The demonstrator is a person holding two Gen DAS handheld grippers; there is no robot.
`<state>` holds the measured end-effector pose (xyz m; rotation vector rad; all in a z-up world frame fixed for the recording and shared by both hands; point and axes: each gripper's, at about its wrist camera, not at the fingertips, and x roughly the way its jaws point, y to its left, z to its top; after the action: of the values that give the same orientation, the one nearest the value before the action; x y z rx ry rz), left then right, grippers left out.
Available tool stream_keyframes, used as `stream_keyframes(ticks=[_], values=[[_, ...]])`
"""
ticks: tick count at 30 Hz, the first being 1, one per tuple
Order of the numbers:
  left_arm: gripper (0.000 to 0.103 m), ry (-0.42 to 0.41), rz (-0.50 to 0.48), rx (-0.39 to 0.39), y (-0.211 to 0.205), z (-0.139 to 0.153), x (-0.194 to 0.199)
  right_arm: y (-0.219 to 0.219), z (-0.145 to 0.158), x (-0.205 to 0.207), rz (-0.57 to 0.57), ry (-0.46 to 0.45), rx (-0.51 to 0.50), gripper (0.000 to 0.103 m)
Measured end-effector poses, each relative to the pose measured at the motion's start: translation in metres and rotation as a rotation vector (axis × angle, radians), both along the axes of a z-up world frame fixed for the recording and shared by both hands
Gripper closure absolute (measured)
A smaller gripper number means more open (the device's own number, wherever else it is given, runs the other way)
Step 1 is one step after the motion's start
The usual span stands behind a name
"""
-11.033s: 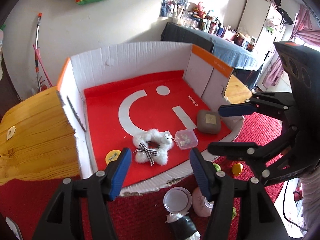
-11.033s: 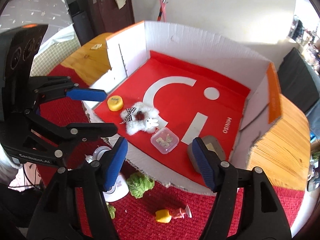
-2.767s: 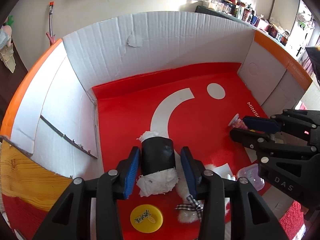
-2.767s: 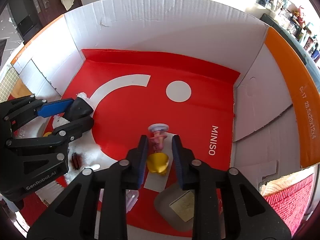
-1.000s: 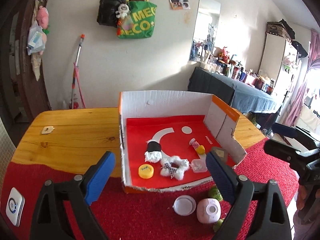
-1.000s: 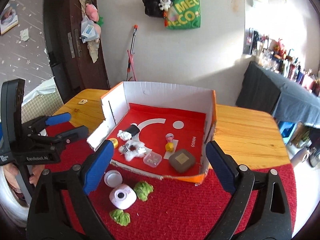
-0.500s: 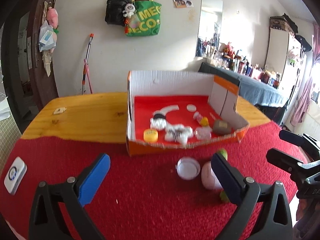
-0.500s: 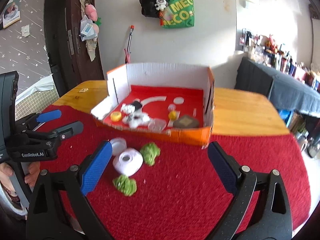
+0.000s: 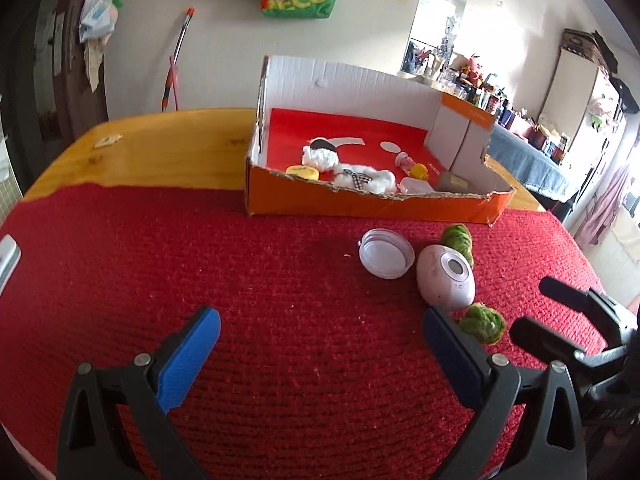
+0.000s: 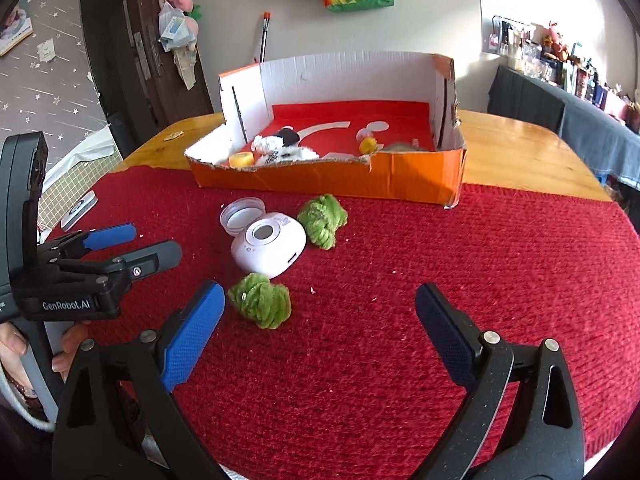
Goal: Organize objects
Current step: 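Withdraw both tools from the box back over the rug, then move left tool toward white round lid while right tool approaches green fuzzy ball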
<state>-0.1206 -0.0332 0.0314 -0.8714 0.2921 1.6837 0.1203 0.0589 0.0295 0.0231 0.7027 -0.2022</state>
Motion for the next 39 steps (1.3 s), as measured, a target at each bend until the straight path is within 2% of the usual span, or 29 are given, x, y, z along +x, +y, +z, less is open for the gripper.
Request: stream_keyframes(ticks=[13,15,20,29,36,39], values=[[0.000,0.006,0.002,-0.021,0.005,-0.002,-0.003,0.007,-0.017,0.013,0.021,0.073,-0.016,0.005],[0.000,0.008,0.001,-0.024,0.006,-0.002,-0.003,0.008,-0.021,0.018,0.015,0.103,-0.034,0.005],[0.000,0.009,-0.008,-0.038,0.010,-0.004,-0.003,0.007,-0.022,0.019,-0.020,0.107,-0.115,0.005],[0.000,0.040,-0.070,-0.087,0.025,-0.004,-0.002,-0.039,-0.001,0.008,-0.137,0.054,-0.076,0.005],[0.000,0.021,-0.137,-0.121,0.044,-0.006,-0.009,-0.046,0.002,0.009,-0.106,0.060,-0.034,0.005],[0.001,0.038,-0.147,-0.129,0.052,-0.008,-0.011,-0.043,0.001,0.011,-0.084,0.063,-0.026,0.005]])
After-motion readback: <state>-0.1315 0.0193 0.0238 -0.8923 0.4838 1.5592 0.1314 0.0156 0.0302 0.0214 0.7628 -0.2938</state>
